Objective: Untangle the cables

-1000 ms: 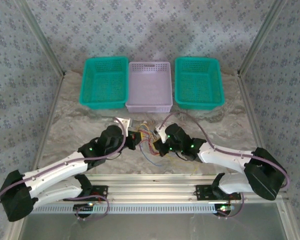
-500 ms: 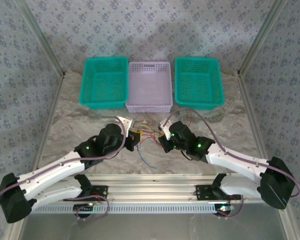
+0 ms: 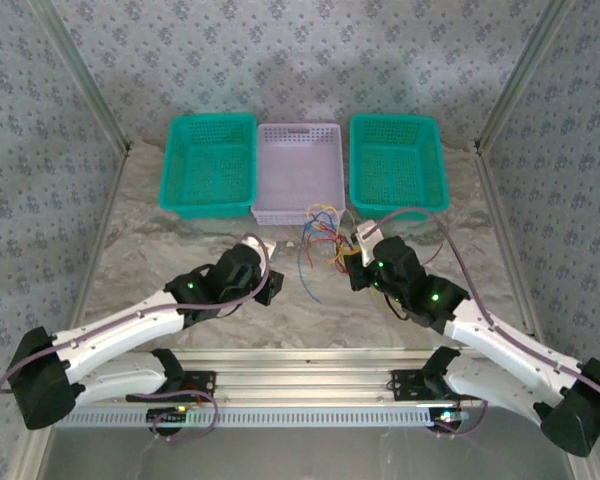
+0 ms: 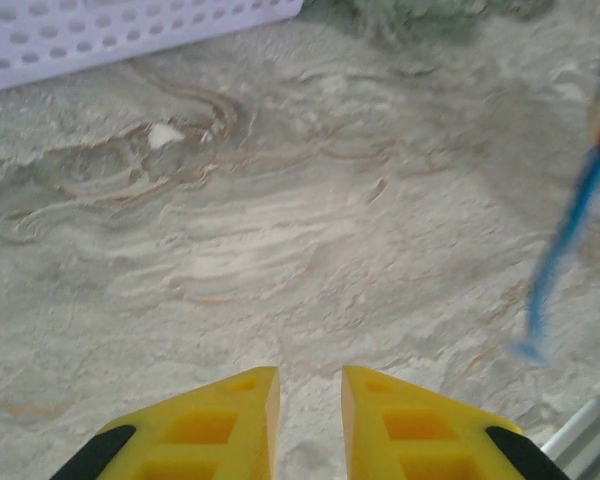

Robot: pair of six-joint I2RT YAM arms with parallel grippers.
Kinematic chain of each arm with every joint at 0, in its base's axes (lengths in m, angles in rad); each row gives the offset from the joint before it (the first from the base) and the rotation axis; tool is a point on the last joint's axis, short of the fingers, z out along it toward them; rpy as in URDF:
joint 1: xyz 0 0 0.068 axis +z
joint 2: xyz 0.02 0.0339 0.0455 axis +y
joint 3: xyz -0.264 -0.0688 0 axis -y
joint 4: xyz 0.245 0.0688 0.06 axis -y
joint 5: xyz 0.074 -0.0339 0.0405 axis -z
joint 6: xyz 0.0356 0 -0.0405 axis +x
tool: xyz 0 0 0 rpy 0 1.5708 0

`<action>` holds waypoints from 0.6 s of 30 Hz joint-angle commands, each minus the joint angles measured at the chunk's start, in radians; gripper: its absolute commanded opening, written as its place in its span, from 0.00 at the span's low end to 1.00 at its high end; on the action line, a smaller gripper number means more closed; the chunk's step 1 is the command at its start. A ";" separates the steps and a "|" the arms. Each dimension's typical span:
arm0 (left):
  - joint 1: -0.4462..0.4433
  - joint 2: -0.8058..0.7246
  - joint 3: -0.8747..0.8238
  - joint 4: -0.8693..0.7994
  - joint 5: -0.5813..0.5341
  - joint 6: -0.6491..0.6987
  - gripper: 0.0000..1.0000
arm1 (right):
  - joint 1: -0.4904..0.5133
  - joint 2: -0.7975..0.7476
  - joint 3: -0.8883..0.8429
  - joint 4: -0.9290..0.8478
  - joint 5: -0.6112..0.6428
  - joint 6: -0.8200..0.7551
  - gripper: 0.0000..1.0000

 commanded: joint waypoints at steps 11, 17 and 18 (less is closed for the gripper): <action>-0.010 -0.229 -0.172 0.258 0.095 -0.165 0.42 | -0.044 -0.012 -0.008 0.081 -0.239 0.028 0.00; -0.008 -0.306 -0.292 0.441 0.130 -0.299 0.54 | -0.075 0.001 -0.030 0.131 -0.322 0.066 0.00; -0.008 -0.305 -0.299 0.462 0.145 -0.311 0.55 | -0.076 0.004 -0.031 0.136 -0.330 0.069 0.00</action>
